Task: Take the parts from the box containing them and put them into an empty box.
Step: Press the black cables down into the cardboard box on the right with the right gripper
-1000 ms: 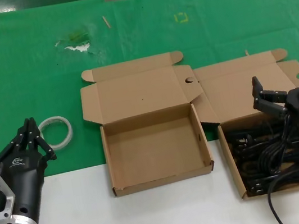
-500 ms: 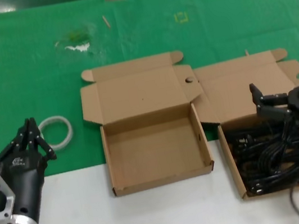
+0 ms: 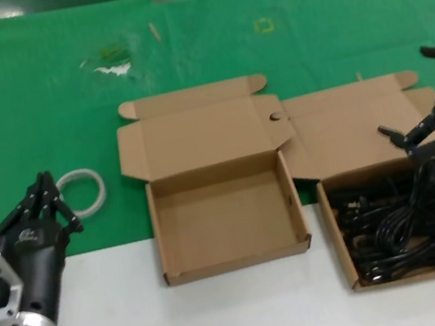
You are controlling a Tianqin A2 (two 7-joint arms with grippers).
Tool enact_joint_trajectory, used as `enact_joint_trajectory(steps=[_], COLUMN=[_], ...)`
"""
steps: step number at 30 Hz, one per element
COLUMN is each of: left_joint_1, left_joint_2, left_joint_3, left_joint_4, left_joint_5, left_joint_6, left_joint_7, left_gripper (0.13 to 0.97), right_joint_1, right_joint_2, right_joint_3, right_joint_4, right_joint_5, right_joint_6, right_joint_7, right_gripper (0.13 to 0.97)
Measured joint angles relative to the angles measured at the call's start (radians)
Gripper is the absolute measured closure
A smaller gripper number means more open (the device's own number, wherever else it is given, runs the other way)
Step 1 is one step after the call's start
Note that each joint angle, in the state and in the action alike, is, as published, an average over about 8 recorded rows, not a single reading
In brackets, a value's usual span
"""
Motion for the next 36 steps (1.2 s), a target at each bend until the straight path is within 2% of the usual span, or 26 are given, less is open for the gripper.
enact_joint_trajectory(steps=[5, 9, 13, 17, 21, 29, 36], left_joint_1=[0.0, 0.0, 0.0, 0.0, 0.0, 0.0, 0.0], left_joint_2=[0.001, 0.002, 0.003, 0.004, 0.004, 0.006, 0.007], left_joint_3=[0.0, 0.0, -0.001, -0.001, -0.001, -0.001, -0.002], left_joint_4=[0.0, 0.0, 0.0, 0.0, 0.0, 0.0, 0.0], left_joint_5=[0.0, 0.0, 0.0, 0.0, 0.001, 0.001, 0.001], left_joint_6=[0.0, 0.0, 0.001, 0.001, 0.001, 0.001, 0.002], left_joint_7=[0.0, 0.0, 0.0, 0.0, 0.0, 0.001, 0.001], left_gripper=[0.941, 0.941, 0.941, 0.941, 0.941, 0.941, 0.941], right_joint_1=[0.225, 0.381, 0.494, 0.589, 0.677, 0.83, 0.895], right_joint_2=[0.093, 0.124, 0.113, 0.067, -0.001, -0.153, -0.238], right_joint_3=[-0.207, -0.354, -0.429, -0.467, -0.499, -0.531, -0.522], right_joint_4=[-0.137, -0.246, -0.364, -0.522, -0.702, -1.041, -1.181], right_joint_5=[0.043, 0.028, -0.049, -0.162, -0.268, -0.414, -0.481], right_joint_6=[-0.231, -0.412, -0.568, -0.669, -0.703, -0.67, -0.662], right_joint_7=[-0.115, -0.21, -0.307, -0.428, -0.566, -0.815, -0.932], right_gripper=[0.129, 0.129, 0.129, 0.129, 0.129, 0.129, 0.129])
